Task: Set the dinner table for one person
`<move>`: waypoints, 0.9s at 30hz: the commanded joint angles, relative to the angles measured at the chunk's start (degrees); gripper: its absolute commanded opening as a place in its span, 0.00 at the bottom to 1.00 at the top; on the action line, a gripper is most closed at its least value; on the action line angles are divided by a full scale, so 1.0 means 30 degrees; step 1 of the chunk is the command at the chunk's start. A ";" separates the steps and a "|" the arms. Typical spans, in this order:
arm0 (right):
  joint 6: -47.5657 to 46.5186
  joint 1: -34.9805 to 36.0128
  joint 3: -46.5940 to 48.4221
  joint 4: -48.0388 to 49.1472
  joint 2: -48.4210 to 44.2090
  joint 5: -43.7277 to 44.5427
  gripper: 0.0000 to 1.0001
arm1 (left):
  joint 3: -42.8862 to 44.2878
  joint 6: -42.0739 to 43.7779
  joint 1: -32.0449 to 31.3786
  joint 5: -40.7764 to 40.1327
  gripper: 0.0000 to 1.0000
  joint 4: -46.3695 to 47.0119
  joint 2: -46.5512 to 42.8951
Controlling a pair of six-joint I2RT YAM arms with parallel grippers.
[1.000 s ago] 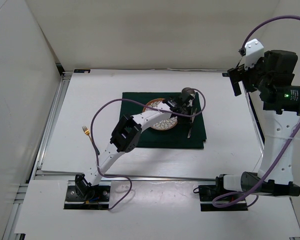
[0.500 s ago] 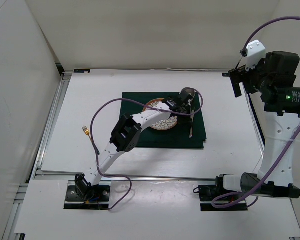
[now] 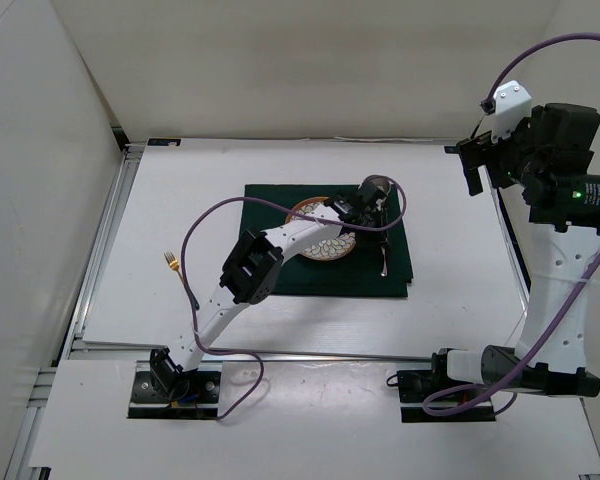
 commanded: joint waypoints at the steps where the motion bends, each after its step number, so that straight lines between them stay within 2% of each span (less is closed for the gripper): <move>1: 0.0172 -0.0106 0.0439 0.0022 -0.0401 -0.0337 1.00 | 0.0275 0.0510 0.0003 0.0117 0.52 0.0547 -0.1675; 7: -0.0031 -0.0106 0.0439 0.0022 -0.0225 -0.0513 1.00 | 0.0366 0.1889 0.0003 0.0558 0.58 0.0547 -0.4365; 9: -0.0033 -0.0106 0.0439 0.0022 -0.0225 -0.0747 1.00 | -0.0423 0.2680 0.0206 0.0732 0.65 0.0547 -0.5452; 12: -0.0238 -0.0282 0.0439 0.0022 -0.0020 -0.1155 1.00 | -0.2528 0.4114 0.0501 0.0766 0.71 0.0547 -0.8291; 14: -0.0414 -0.0282 0.0439 0.0022 0.0388 -0.1157 1.00 | -0.4051 0.5370 0.1523 0.1082 0.75 0.0286 -1.0860; 15: -0.0414 -0.0282 0.0439 0.0022 0.0390 -0.1157 1.00 | -0.5857 0.6537 0.1903 0.0128 0.75 -0.0094 -1.1864; 17: -0.0619 -0.0282 -0.0057 0.0022 0.0593 -0.1362 1.00 | -0.8673 0.7948 0.3600 -0.0582 0.81 -0.0739 -1.4176; 18: -0.0619 -0.0282 -0.0291 0.0283 0.0595 -0.1362 1.00 | -1.1559 0.9145 0.4332 -0.1049 0.82 -0.1235 -1.6566; 19: -0.0619 -0.0282 -0.0496 0.0285 0.0769 -0.1159 1.00 | -1.3270 0.9795 0.5122 -0.1981 0.84 -0.1501 -1.7895; 20: -0.0619 -0.0050 -0.0789 0.0285 0.1061 -0.0925 1.00 | -1.4767 1.0468 0.6957 -0.2165 0.84 -0.1765 -1.9098; 21: -0.0619 -0.0048 -0.0792 0.0488 0.1238 -0.0604 1.00 | -1.6667 1.1577 0.7904 -0.2631 0.85 -0.3131 -2.0850; 24: -0.0619 0.0331 -0.1026 0.0490 0.2058 0.0130 1.00 | -1.8554 1.3109 1.1507 -0.2899 0.87 -0.5424 -2.2909; 25: -0.0851 0.0333 -0.1026 0.0490 0.2495 0.0132 1.00 | -1.9779 1.3837 1.2445 -0.1855 0.87 -0.6474 -2.3296; 27: -0.1029 0.0945 -0.1026 0.0490 0.2849 0.0132 1.00 | -2.1132 1.3844 1.4812 -0.1525 0.87 -0.6748 -2.3999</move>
